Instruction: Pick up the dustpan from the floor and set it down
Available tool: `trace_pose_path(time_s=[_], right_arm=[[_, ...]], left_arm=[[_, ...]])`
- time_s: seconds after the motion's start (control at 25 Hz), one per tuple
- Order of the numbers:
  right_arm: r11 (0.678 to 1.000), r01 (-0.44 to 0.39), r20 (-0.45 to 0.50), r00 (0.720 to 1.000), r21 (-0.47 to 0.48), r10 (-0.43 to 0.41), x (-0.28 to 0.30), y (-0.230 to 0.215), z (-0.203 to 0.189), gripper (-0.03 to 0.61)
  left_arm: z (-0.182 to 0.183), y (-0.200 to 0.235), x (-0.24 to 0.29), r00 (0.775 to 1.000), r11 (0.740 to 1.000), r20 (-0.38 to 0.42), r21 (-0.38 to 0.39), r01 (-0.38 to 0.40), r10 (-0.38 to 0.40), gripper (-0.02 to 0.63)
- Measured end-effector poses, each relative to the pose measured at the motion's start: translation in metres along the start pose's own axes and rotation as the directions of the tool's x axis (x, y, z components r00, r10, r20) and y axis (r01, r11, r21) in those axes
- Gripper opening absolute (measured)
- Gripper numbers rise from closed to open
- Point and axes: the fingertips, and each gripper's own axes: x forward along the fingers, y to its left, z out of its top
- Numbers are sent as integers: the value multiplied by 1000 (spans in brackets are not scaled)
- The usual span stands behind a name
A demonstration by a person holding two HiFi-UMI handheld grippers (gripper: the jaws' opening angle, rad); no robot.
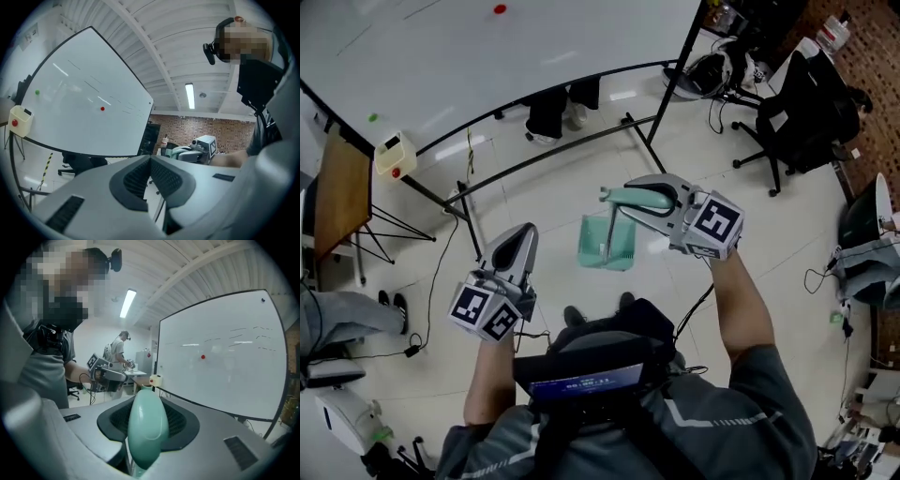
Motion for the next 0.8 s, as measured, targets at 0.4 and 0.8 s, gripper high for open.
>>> trace_pose_path(time_s=[0.4,0.8], right_arm=[[998,-41,-19,999,-50,40,51,-68,-16,146],[979,-183,-44,983,-92,179,122,-178,-48,143]], left_arm=[[8,51,60,999,999,1,2,-52,52,23],[15,142,164,977,976,7,-12,-215,215,23]])
